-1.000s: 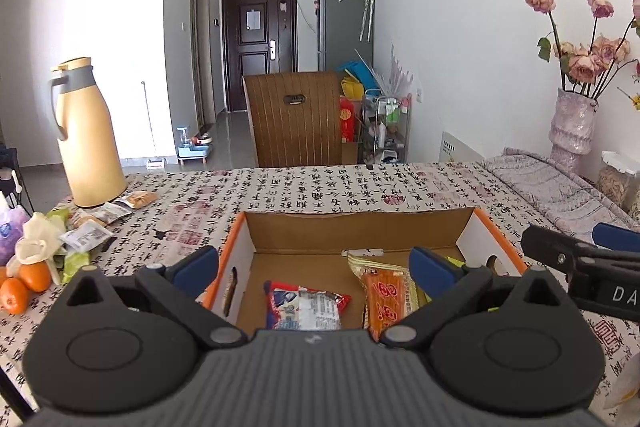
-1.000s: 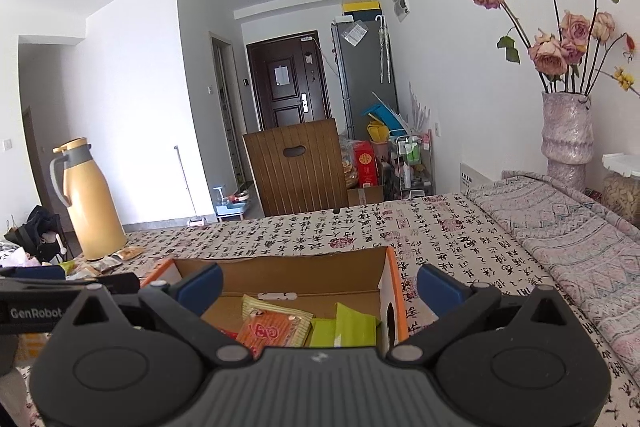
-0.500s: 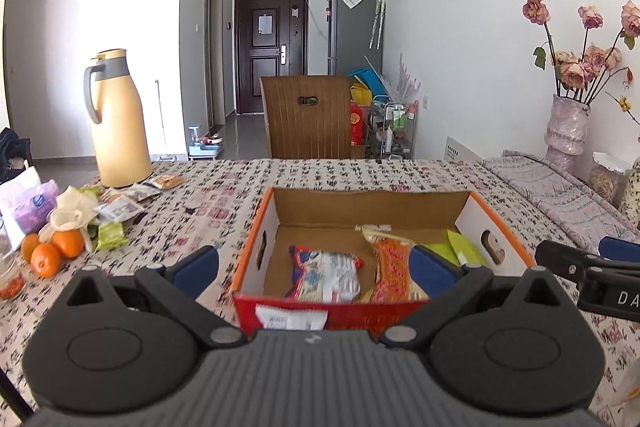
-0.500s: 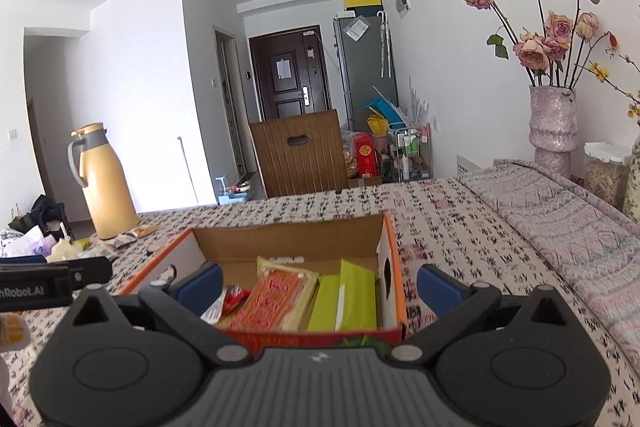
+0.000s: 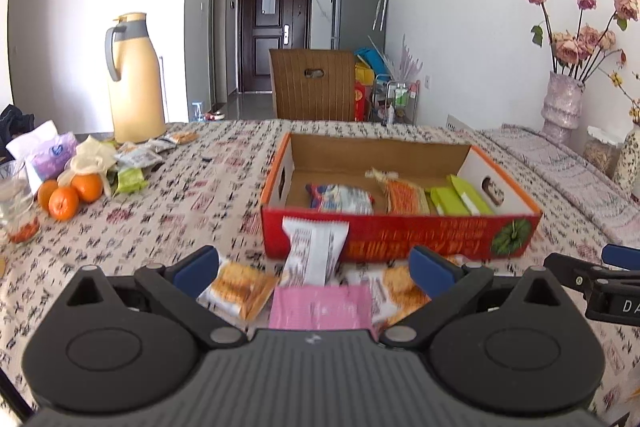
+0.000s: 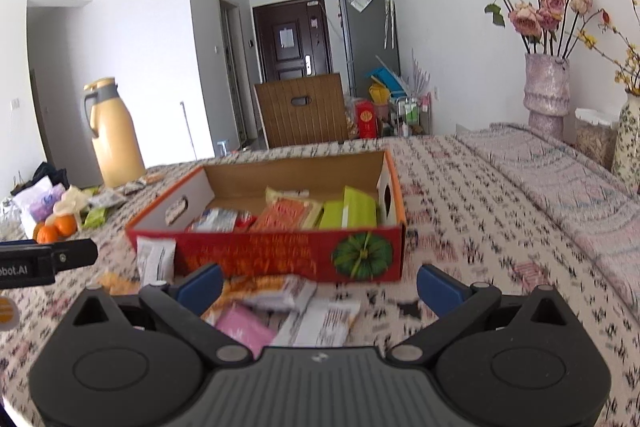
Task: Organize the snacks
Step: 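Move both open grippers back toward the remaining pink and white packets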
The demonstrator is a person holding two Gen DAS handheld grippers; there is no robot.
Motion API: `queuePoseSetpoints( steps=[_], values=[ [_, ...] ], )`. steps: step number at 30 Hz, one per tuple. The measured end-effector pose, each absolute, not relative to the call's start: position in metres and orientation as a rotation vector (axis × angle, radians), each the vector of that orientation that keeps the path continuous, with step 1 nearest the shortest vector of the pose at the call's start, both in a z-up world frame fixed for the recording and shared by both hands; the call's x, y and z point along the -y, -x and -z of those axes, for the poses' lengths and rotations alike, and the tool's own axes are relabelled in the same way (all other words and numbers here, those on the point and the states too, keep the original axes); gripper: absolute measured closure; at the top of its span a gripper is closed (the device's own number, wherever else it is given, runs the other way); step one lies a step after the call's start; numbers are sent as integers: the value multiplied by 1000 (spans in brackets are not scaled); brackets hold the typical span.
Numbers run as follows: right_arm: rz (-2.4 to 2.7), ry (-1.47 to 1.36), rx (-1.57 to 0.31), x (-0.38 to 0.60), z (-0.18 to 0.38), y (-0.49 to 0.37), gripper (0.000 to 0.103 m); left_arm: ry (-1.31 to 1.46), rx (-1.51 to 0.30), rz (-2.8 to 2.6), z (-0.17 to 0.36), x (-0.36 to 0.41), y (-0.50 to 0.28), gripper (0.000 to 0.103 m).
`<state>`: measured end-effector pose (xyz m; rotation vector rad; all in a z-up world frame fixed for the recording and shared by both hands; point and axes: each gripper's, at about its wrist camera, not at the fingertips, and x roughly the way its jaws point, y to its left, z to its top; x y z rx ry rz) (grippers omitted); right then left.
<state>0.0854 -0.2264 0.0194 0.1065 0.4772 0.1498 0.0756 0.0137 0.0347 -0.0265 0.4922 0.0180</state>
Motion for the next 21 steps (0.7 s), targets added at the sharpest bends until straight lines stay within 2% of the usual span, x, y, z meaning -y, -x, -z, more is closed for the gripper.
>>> queuePoseSetpoints(
  steps=[10, 21],
  values=[
    [-185, -79, -545, 218, 9, -54, 0, 19, -569, -3, 6, -27, -46, 0],
    [-254, -5, -559, 195, 22, -47, 1, 31, -579, -1, 14, -36, -38, 0]
  ],
)
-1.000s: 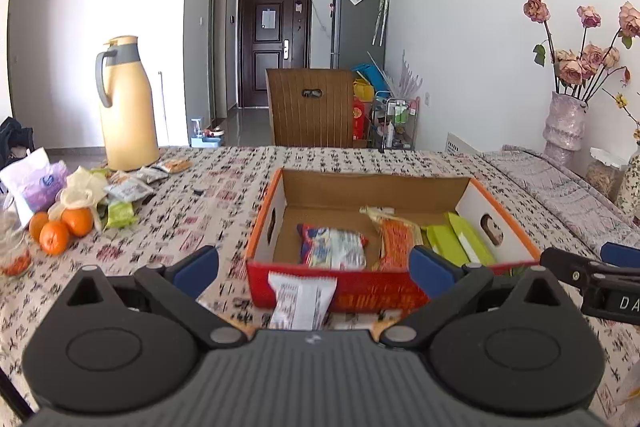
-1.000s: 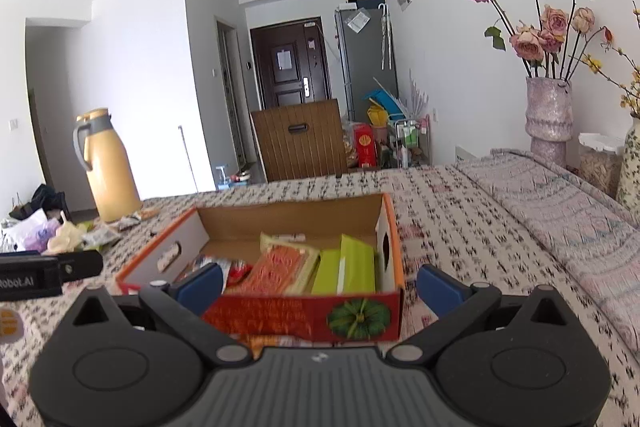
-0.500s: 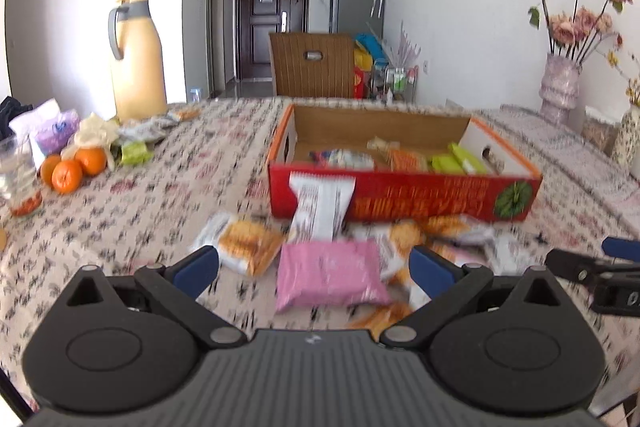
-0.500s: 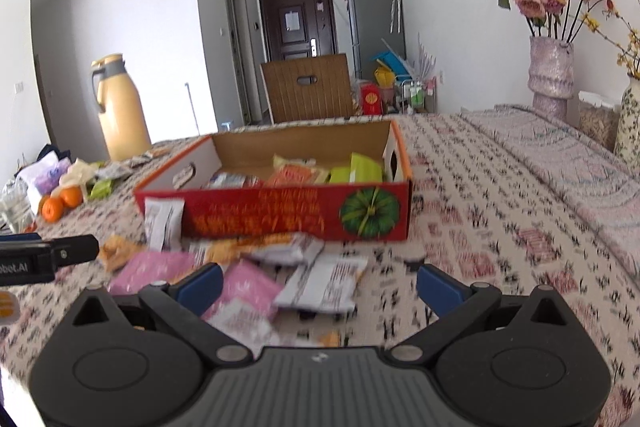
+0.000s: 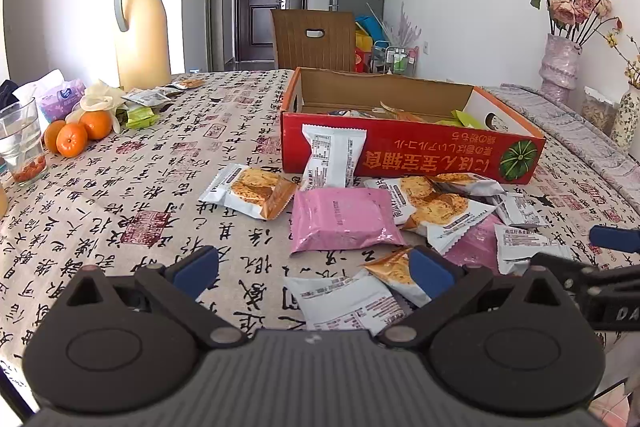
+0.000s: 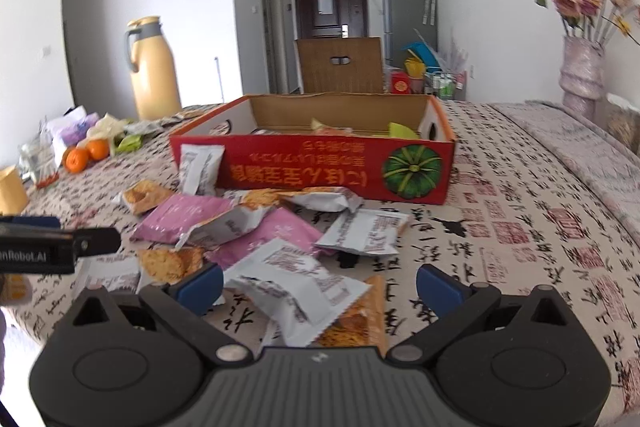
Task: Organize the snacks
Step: 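Move both open grippers back toward the remaining pink and white packets, then grasp a white packet with the right gripper while the left grasps a white wrapper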
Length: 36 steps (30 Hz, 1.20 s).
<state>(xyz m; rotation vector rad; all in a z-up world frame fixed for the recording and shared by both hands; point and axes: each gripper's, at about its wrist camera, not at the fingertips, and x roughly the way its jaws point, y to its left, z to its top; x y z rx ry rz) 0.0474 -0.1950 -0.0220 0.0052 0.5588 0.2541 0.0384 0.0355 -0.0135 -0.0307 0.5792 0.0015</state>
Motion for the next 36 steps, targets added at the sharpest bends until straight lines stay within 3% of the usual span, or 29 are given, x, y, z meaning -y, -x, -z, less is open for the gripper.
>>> queuePoseSetpoints(
  steps=[7, 12, 14, 15, 36],
  values=[
    [-295, 86, -572, 178, 31, -63, 10, 36, -588, -2, 15, -39, -40, 0],
    [-328, 94, -597, 177, 37, -75, 33, 41, -595, -4, 17, -41, -41, 0],
    [-333, 74, -608, 180, 39, -77, 54, 43, -597, -4, 18, -42, -41, 0],
    [-337, 65, -609, 181, 39, -77, 56, 44, -599, -5, 18, -42, -42, 0],
    [-269, -61, -498, 210, 19, -55, 58, 6, -653, 16, 28, -39, -38, 0]
  ],
)
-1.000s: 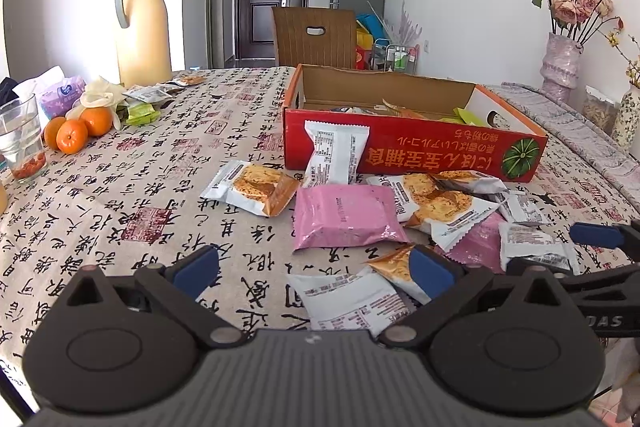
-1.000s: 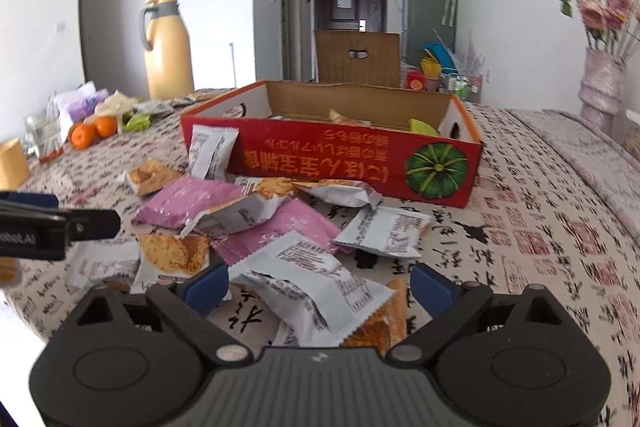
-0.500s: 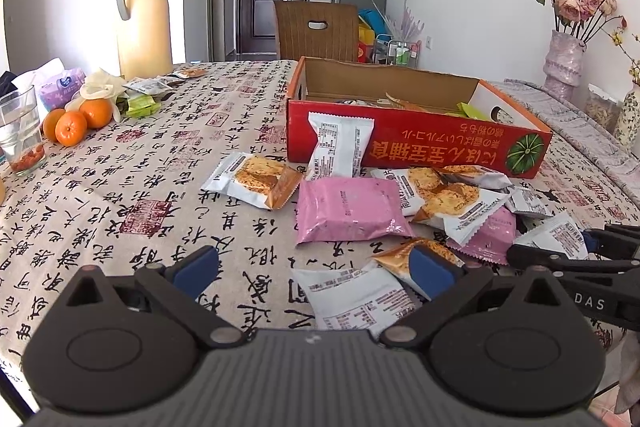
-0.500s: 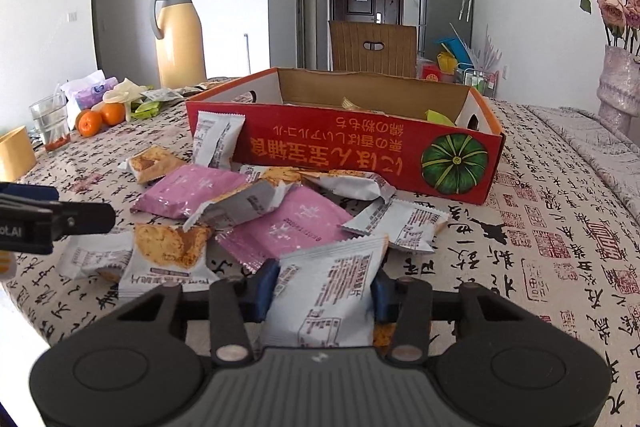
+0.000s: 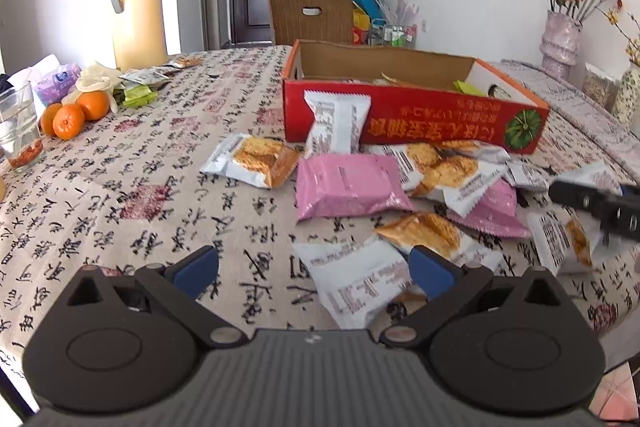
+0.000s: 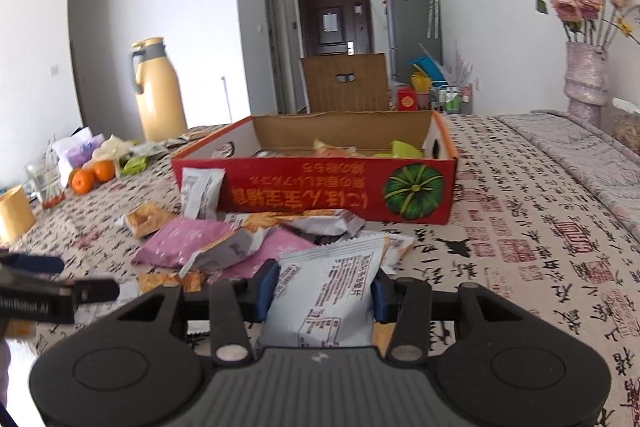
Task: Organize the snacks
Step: 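Grasp a white packet with the right gripper while the left grasps a white wrapper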
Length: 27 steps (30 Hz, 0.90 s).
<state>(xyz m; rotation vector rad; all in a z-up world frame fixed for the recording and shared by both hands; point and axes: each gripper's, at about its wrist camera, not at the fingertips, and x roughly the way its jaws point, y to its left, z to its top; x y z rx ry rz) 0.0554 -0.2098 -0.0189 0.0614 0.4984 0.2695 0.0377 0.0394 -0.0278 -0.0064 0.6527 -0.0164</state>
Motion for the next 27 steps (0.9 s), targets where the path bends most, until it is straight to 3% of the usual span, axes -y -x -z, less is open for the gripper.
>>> queuePoseSetpoints(
  steps=[15, 20, 24, 27],
  values=[
    [-239, -95, -498, 220, 22, -54, 58, -38, -710, 52, 42, -14, -53, 1],
    [-238, -100, -501, 222, 23, -55, 58, -34, -721, 59, 45, -10, -57, 21],
    [-239, -104, -505, 223, 24, -55, 58, -30, -711, 55, 45, -10, -56, 28],
    [-245, -105, -508, 222, 25, -55, 58, -27, -701, 59, 44, -11, -53, 38]
  ],
)
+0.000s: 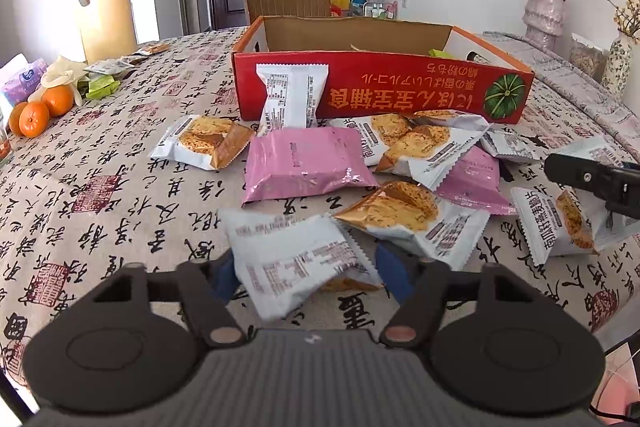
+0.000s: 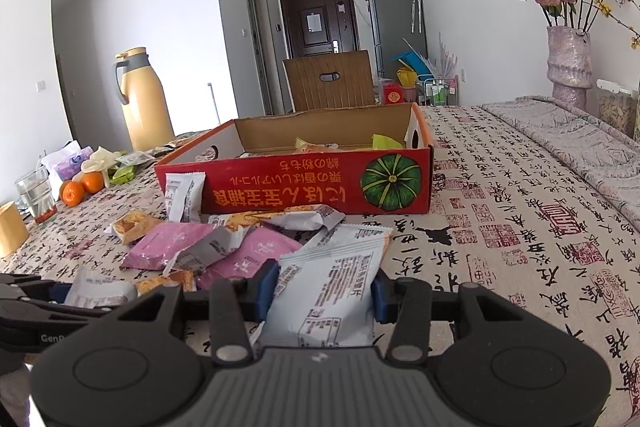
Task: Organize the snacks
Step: 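Grasp a white packet with the right gripper while the left grasps a white wrapper, then carry both white packets over the cardboard box and release them inside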
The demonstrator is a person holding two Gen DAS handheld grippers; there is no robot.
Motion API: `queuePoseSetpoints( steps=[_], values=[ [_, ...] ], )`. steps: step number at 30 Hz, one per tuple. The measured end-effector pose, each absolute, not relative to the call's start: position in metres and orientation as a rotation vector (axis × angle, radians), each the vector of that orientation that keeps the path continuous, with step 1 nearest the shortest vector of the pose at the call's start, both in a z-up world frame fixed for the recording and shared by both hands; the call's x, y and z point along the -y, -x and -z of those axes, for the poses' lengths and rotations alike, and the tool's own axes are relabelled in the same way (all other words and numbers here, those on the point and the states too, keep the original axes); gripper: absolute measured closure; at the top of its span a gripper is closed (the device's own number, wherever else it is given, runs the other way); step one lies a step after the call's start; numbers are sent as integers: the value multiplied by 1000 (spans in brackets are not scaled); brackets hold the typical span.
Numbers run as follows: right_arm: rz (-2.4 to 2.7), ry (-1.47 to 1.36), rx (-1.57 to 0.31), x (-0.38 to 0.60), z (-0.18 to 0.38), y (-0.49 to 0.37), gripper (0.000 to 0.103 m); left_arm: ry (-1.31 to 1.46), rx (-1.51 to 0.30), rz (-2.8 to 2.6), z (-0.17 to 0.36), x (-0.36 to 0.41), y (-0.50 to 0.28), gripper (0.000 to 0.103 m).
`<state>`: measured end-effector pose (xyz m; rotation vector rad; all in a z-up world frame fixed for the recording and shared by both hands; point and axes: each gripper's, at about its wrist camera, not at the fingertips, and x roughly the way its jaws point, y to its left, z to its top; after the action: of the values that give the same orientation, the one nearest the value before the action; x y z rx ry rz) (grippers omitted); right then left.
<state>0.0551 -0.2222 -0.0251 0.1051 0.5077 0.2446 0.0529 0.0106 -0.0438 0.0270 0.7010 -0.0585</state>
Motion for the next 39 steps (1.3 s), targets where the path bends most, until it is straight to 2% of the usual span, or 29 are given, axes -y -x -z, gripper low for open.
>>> queuePoseSetpoints(
  steps=[4, 5, 7, 11, 17, 39],
  values=[
    [-249, -106, -507, 222, 25, -54, 58, -12, -695, 57, 42, -13, -51, 54],
    [-249, -106, -506, 222, 25, -53, 58, -8, -693, 56, 42, -14, -51, 63],
    [-249, -107, -504, 222, 25, -52, 58, 5, -693, 61, 41, -17, -51, 73],
    [-252, -106, -502, 222, 24, -51, 58, 14, -691, 61, 40, -20, -51, 82],
    [-251, -107, -497, 222, 22, -49, 58, 16, -679, 59, 38, -21, -48, 86],
    [-259, -106, -456, 223, 6, -50, 58, -7, -560, 59, 3, -19, -46, 88]
  ],
)
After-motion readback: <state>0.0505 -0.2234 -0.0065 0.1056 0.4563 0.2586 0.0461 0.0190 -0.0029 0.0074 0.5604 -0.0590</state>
